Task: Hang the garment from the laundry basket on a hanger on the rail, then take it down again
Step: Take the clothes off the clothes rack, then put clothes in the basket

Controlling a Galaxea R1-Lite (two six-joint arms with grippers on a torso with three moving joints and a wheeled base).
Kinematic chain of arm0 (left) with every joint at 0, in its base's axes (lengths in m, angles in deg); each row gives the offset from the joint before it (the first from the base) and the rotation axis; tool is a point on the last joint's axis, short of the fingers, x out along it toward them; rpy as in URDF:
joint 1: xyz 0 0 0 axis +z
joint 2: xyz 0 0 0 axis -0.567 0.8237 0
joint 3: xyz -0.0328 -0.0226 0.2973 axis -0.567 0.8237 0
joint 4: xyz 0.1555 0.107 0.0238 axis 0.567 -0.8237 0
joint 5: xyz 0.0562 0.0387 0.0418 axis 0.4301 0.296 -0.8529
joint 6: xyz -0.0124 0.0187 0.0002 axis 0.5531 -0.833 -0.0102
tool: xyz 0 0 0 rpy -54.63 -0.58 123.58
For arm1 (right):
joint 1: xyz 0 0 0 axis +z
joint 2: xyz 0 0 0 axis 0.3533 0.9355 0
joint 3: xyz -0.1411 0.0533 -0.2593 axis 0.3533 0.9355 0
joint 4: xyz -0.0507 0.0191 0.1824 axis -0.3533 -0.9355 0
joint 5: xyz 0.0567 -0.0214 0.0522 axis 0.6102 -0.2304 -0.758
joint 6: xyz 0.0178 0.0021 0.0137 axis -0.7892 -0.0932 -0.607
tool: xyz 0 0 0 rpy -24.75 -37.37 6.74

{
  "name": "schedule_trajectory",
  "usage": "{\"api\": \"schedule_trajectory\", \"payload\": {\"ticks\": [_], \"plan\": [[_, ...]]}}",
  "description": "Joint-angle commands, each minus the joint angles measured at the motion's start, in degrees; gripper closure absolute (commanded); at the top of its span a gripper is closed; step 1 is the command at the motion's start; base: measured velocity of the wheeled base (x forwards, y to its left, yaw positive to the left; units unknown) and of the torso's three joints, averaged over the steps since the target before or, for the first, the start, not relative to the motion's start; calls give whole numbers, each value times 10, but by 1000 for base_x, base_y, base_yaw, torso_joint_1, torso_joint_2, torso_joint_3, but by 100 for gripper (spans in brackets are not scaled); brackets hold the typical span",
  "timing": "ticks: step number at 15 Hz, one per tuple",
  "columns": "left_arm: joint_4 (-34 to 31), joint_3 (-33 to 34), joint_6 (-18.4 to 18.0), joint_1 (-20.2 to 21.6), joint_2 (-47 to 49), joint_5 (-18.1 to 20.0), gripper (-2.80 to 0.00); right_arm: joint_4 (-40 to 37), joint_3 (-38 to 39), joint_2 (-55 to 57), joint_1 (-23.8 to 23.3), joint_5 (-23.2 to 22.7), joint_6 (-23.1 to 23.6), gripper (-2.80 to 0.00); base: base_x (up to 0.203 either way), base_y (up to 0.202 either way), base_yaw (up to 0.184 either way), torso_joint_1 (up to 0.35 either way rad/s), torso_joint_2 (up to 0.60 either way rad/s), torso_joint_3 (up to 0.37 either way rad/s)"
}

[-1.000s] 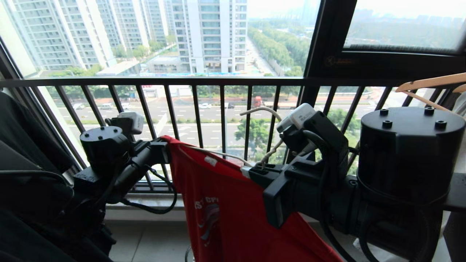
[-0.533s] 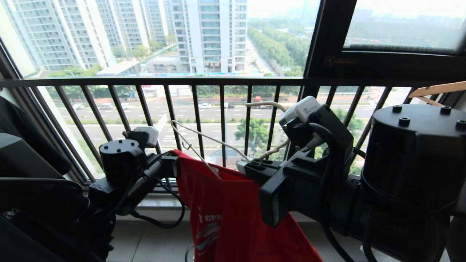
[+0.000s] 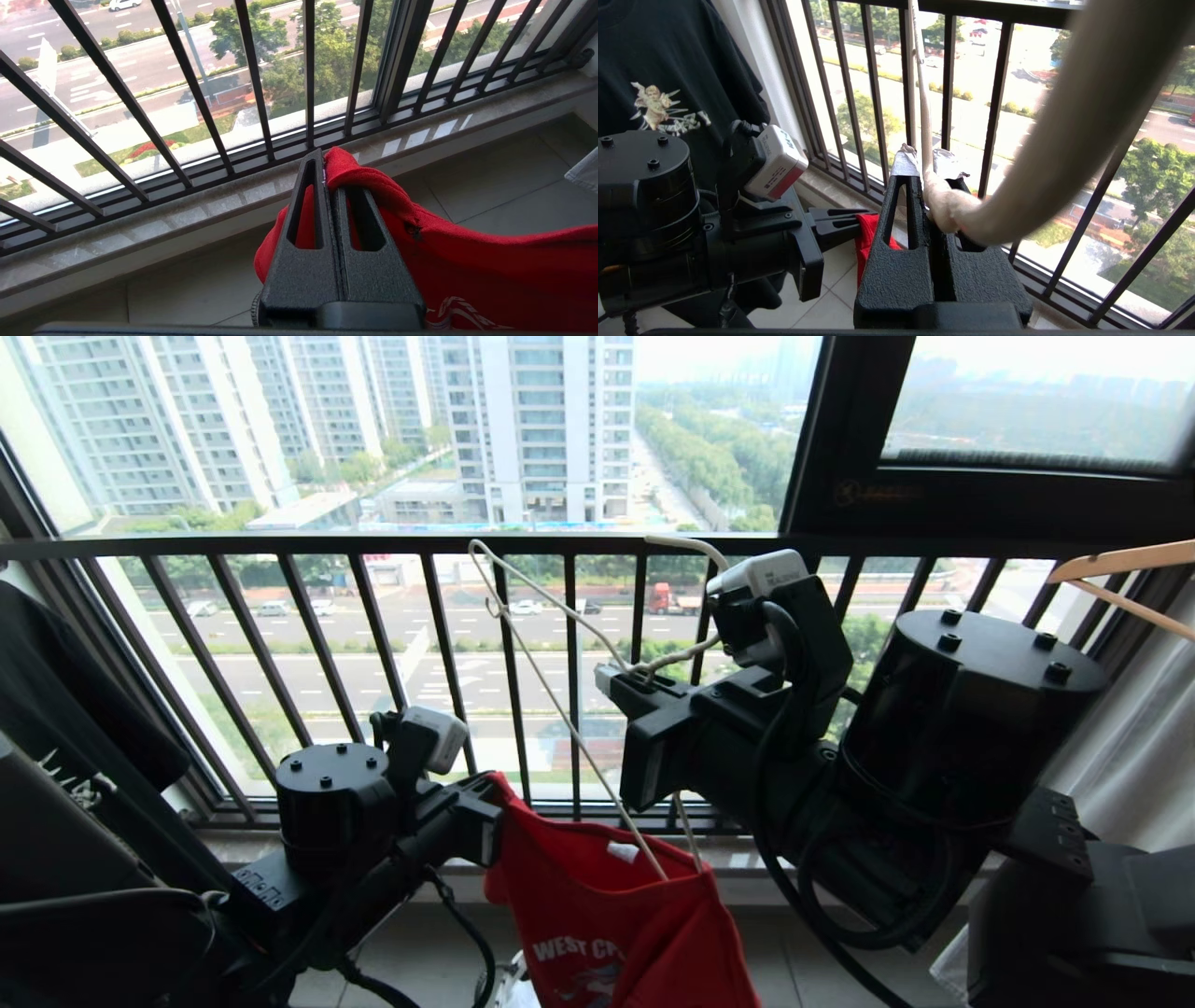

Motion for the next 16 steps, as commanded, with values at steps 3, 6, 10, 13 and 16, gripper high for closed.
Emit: {"api": "schedule_trajectory", "payload": {"ticks": [3,6,10,13,16], "plan": [[4,17,-4,-21,-1,0,0,42,-1,36,-6,8,3,0,0,0,0,0,0,0],[4,16,-3,-21,11,0,0,42,-6,30,-29,9,6,0,0,0,0,0,0,0],[4,14,-2,-21,38,-2,0,40,0,31,-52,9,51,0,0,0,0,0,0,0],[24,10,-2,-20,73,-3,0,40,0,32,-64,9,58,0,0,0,0,0,0,0],[86,5,-15,-13,135,-3,0,40,5,29,-70,9,61,0,0,0,0,0,0,0]]}}
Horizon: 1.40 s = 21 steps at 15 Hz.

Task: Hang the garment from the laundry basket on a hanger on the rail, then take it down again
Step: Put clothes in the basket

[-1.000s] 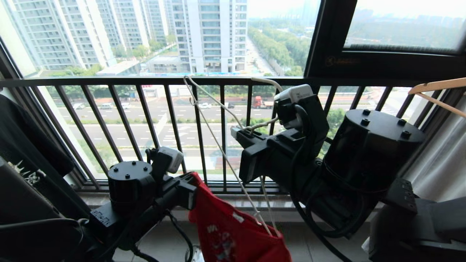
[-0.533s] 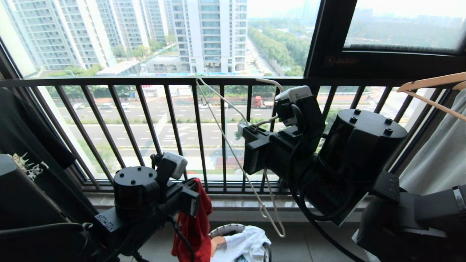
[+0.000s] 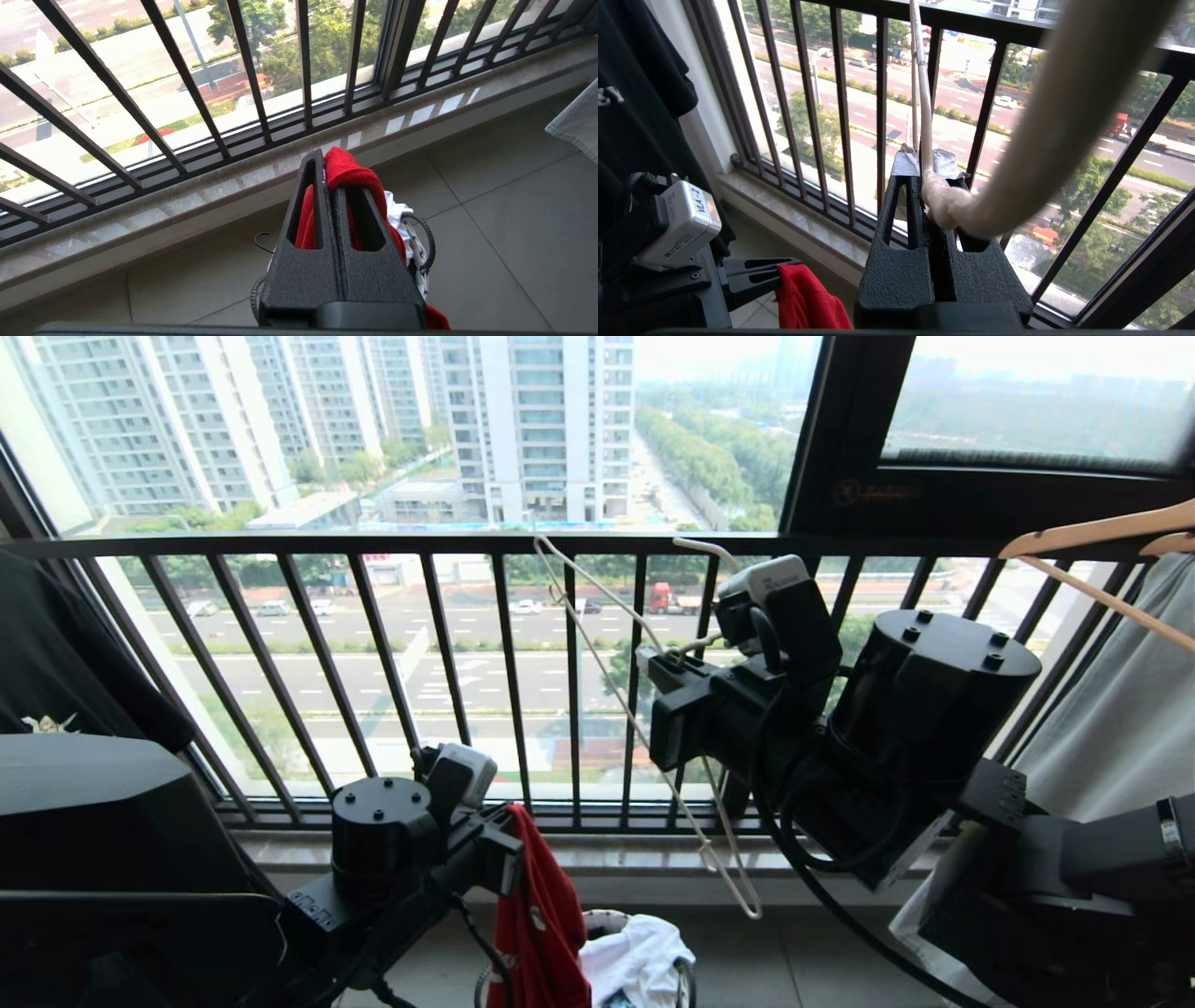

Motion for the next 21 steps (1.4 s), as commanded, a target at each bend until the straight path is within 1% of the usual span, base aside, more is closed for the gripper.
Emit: {"api": "schedule_trajectory", "payload": {"ticks": [1,2,4,7,8,14,16,17,19,21], "plan": [[50,-11,-21,7,90,-1,0,5,2,-3,-15,0,13,0,0,0,0,0,0,0],[73,-19,-42,9,132,-1,0,5,3,-7,-15,0,23,0,0,0,0,0,0,0],[102,-35,-80,11,186,-1,0,5,4,-10,-15,0,25,0,0,0,0,0,0,0],[110,-47,-96,9,235,-7,0,5,4,-12,-16,0,25,0,0,0,0,0,0,0],[114,-47,-101,8,244,-10,-280,5,4,-12,-16,0,26,0,0,0,0,0,0,0],[118,-35,-104,9,242,-10,-280,4,6,-10,-15,0,29,0,0,0,0,0,0,0],[97,-36,-107,9,240,-9,-280,3,6,-10,-15,0,29,0,0,0,0,0,0,0],[75,-42,-109,9,235,-9,-280,3,6,-9,-15,0,29,0,0,0,0,0,0,0],[-69,-86,-110,12,209,-8,-280,3,6,-9,-15,0,29,0,0,0,0,0,0,0],[-186,-148,-103,15,190,-7,-280,3,6,-10,-16,0,30,0,0,0,0,0,0,0]]}}
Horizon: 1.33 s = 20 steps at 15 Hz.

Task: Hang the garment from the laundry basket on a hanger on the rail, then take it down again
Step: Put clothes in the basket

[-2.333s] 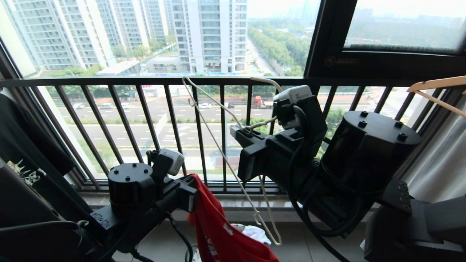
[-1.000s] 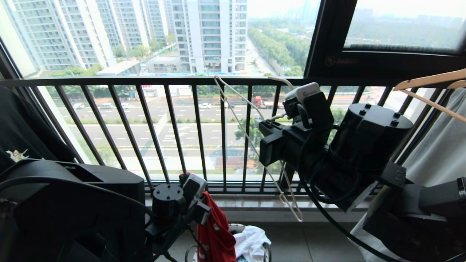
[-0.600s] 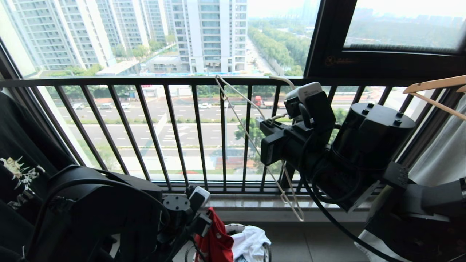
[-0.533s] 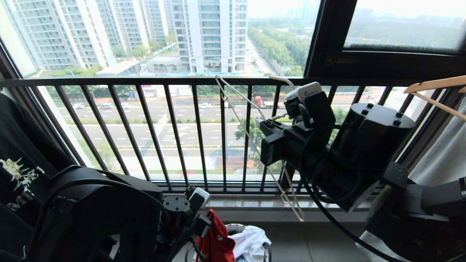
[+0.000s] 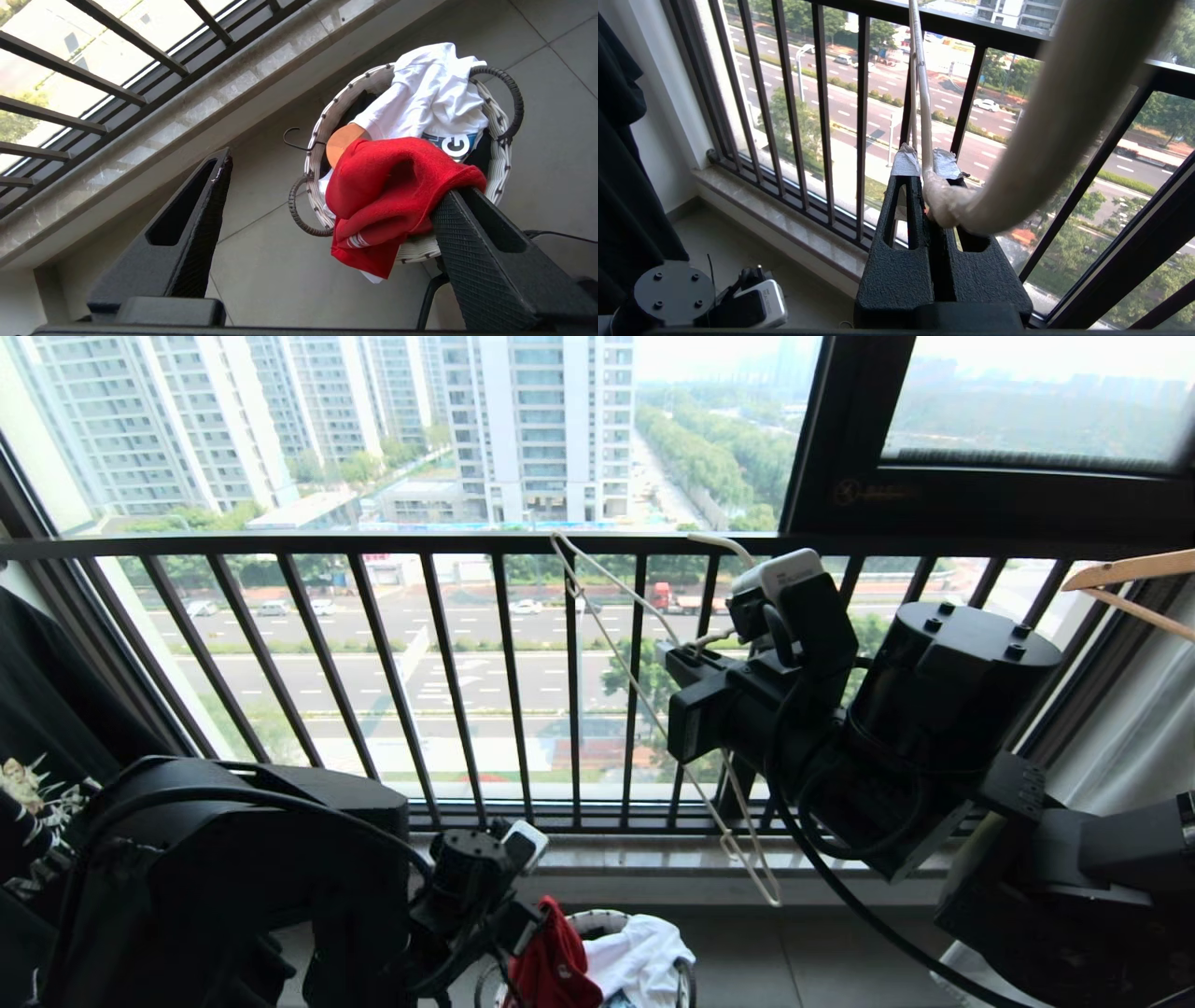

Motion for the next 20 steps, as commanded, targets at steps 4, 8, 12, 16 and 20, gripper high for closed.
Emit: {"api": "schedule_trajectory", "payload": {"ticks": [4,8,12,16,20], "plan": [[-292,-98,28,1,-64,-1,-280,5,-1,-1,0,1,9,0,0,0,0,0,0,0],[-496,-177,119,2,-105,0,-280,4,0,-3,0,1,9,0,0,0,0,0,0,0],[-499,-120,130,6,-189,0,0,3,12,-2,0,1,9,0,0,0,0,0,0,0],[-533,-108,134,6,-351,0,0,1,60,-20,5,11,15,0,0,0,0,0,0,0],[-624,-144,126,7,-486,2,0,-54,51,-81,9,55,64,0,0,0,0,0,0,0]]}}
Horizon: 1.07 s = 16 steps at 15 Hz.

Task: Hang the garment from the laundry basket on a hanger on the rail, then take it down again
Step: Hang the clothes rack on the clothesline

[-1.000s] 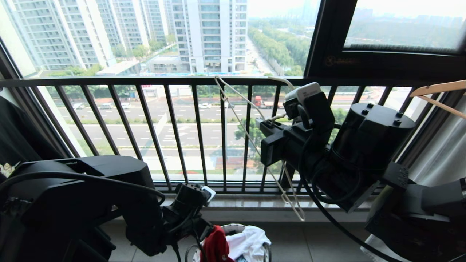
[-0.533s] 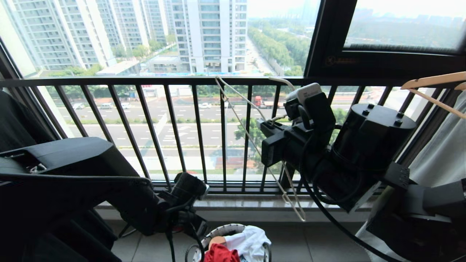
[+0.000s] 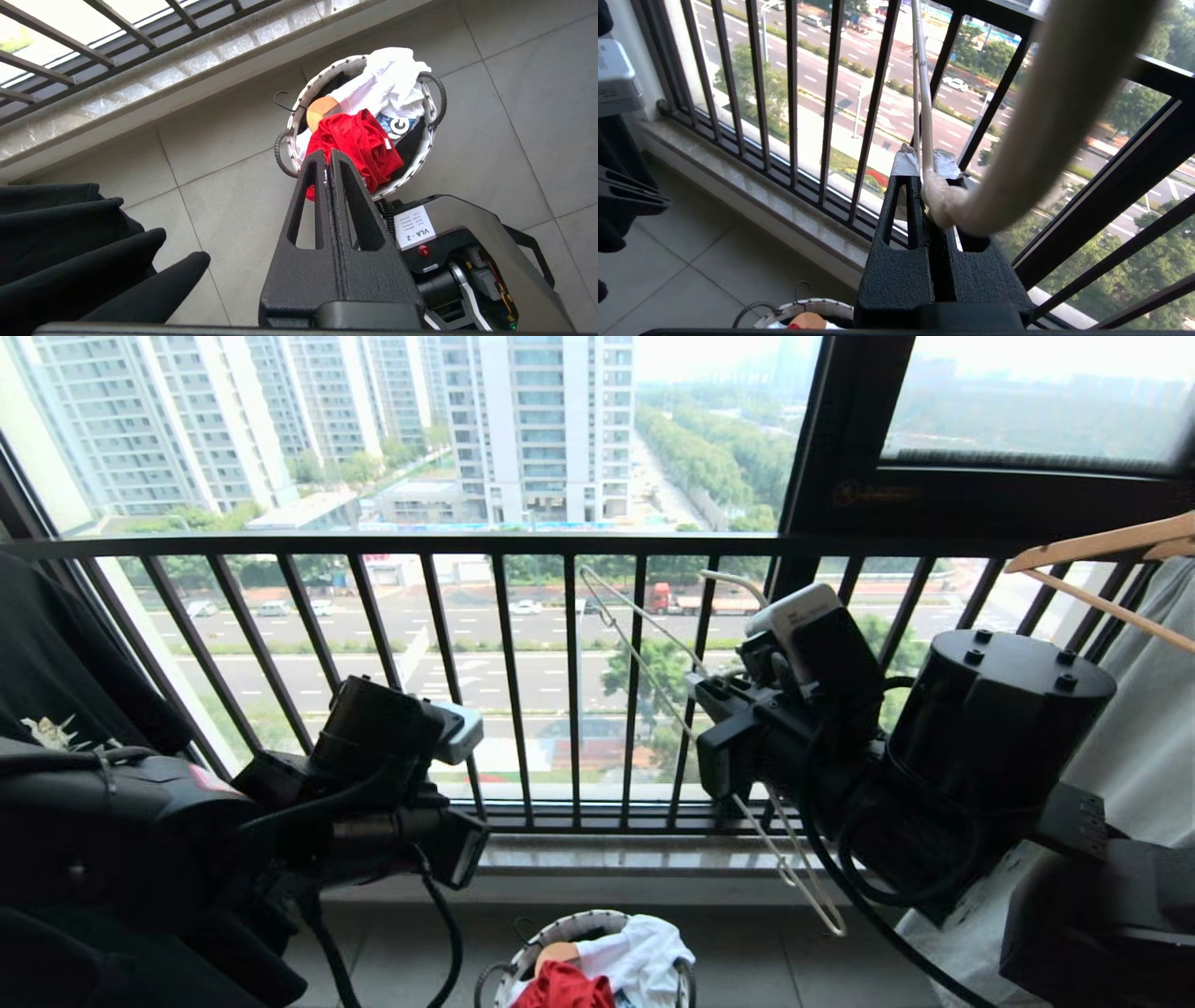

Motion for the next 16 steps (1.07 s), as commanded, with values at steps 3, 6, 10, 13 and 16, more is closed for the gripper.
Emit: {"api": "schedule_trajectory", "payload": {"ticks": [3,6,10,13,16], "plan": [[-71,-43,-4,8,-180,0,0,-92,-33,-94,17,34,5,0,0,0,0,0,0,0],[-184,-101,-7,10,-262,5,0,-181,-106,-131,28,54,6,0,0,0,0,0,0,0],[-211,-111,-24,10,-286,4,0,-289,-225,-129,37,76,7,0,0,0,0,0,0,0],[-211,-110,-27,10,-292,4,0,-326,-291,-105,39,89,9,0,0,0,0,0,0,0],[-211,-109,-32,10,-297,4,0,-344,-337,-90,40,112,18,0,0,0,0,0,0,0]]}}
